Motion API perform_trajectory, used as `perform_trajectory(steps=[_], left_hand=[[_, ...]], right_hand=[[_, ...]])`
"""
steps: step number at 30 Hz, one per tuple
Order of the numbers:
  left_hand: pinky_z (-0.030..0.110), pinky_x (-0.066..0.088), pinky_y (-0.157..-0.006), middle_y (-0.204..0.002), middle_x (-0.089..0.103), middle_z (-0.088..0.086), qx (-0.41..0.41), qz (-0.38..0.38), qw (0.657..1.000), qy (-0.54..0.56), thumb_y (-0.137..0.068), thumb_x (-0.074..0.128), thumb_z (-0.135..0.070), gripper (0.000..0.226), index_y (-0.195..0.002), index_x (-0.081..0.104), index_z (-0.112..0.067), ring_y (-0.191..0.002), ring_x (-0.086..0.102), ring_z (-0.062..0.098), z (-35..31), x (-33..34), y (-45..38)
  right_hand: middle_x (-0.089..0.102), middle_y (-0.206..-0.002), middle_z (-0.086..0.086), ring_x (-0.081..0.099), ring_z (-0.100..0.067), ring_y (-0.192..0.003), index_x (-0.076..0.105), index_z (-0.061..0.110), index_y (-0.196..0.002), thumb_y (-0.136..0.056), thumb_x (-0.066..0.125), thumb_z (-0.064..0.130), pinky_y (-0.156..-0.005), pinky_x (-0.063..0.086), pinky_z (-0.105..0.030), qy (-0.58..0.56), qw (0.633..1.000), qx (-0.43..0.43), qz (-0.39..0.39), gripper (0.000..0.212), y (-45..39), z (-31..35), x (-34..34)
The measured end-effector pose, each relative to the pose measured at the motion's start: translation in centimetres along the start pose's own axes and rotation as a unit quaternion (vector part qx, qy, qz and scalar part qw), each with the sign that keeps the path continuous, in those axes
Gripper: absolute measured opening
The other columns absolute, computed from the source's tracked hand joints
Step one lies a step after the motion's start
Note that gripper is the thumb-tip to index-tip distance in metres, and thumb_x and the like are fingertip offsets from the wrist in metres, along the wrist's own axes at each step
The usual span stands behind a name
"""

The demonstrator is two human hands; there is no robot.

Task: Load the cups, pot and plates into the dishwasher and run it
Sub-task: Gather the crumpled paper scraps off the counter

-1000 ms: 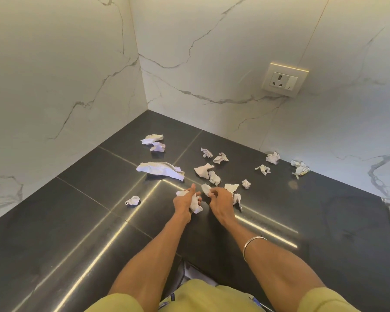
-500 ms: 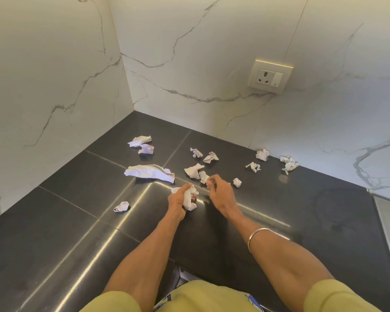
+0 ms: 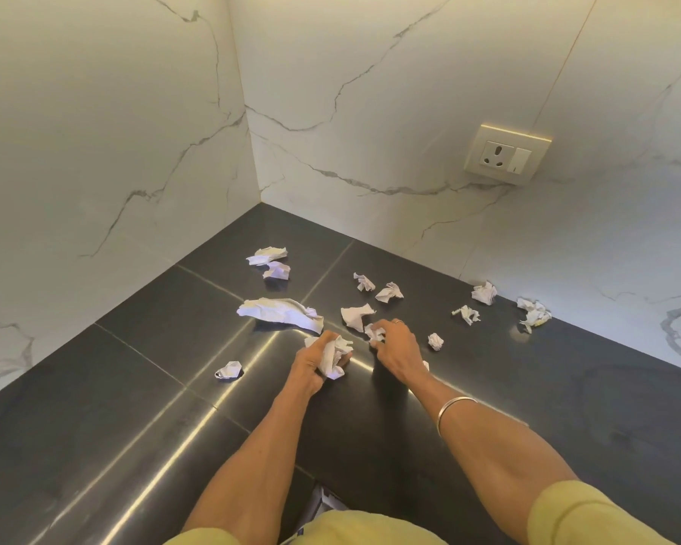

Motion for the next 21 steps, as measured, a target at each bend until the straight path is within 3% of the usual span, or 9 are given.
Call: perform_trajectory(steps=[5, 9, 13, 17, 19, 21], left_hand=[[0.032, 0.054, -0.053, -0.091, 0.070, 0.019, 0.001, -0.031, 0.999, -0.014, -0.078, 0.078, -0.017, 0.038, -0.110, 0.068, 0.001, -0.065, 0.065, 0.025, 0.1, 0.6, -1.1], [0.039, 0.055, -0.055, -0.106, 0.070, 0.020, 0.002, -0.047, 0.999, -0.017, -0.071, 0.086, -0.025, 0.063, -0.124, 0.060, -0.002, -0.077, 0.066, 0.028, 0.9, 2.0, -1.8], [0.038, 0.053, -0.056, -0.106, 0.067, 0.017, 0.007, -0.045, 0.999, -0.011, -0.080, 0.078, -0.019, 0.044, -0.117, 0.057, -0.007, -0.078, 0.065, 0.025, 1.1, 3.3, -0.9], [0.033, 0.052, -0.064, -0.103, 0.069, 0.015, 0.000, -0.025, 0.999, 0.019, -0.084, 0.072, -0.032, 0.043, -0.121, 0.064, -0.010, -0.080, 0.064, 0.024, 1.6, 3.8, -1.1], [0.034, 0.050, -0.068, -0.103, 0.069, 0.014, -0.009, 0.005, 1.000, 0.008, -0.082, 0.071, -0.055, 0.053, -0.116, 0.067, -0.015, -0.088, 0.064, 0.025, 1.8, 4.1, -1.2], [0.032, 0.051, -0.068, -0.101, 0.069, 0.013, -0.021, 0.028, 0.998, -0.048, -0.074, 0.078, -0.058, 0.059, -0.111, 0.067, -0.015, -0.089, 0.064, 0.023, 1.6, 4.2, -1.0]], right_hand=[[0.072, -0.106, 0.004, 0.064, -0.016, -0.100, 0.072, 0.029, -0.111, -0.090, 0.062, 0.021, -0.084, 0.044, -0.025, -0.098, 0.994, -0.018, -0.052, 0.024, 0.4, 0.6, -0.6], [0.074, -0.093, 0.013, 0.067, -0.004, -0.081, 0.069, 0.032, -0.106, -0.090, 0.060, 0.029, -0.076, 0.051, -0.022, -0.160, 0.984, -0.046, -0.068, 0.019, 1.4, 2.4, -1.1], [0.074, -0.096, 0.014, 0.066, 0.002, -0.078, 0.066, 0.033, -0.105, -0.086, 0.066, 0.034, -0.069, 0.044, -0.008, -0.175, 0.982, -0.040, -0.053, 0.018, 2.2, 2.6, -0.9], [0.075, -0.096, 0.007, 0.067, -0.008, -0.084, 0.075, 0.027, -0.104, -0.088, 0.065, 0.037, -0.077, 0.053, -0.027, -0.152, 0.987, -0.005, -0.048, 0.021, 2.1, 2.2, -0.8], [0.073, -0.097, 0.003, 0.065, -0.012, -0.088, 0.077, 0.024, -0.103, -0.090, 0.065, 0.036, -0.077, 0.049, -0.029, -0.152, 0.988, 0.001, -0.037, 0.022, 2.0, 2.0, -0.5], [0.071, -0.097, 0.004, 0.061, -0.010, -0.094, 0.078, 0.026, -0.103, -0.090, 0.065, 0.037, -0.076, 0.046, -0.028, -0.136, 0.990, -0.020, -0.026, 0.022, 1.9, 1.9, -0.3]])
Point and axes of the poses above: each hand's wrist, its own y-axis away from the middle knuckle, its own x-axis out of the palm, z = x × y, the point moved 4 cm from there along -y, towards the middle knuckle
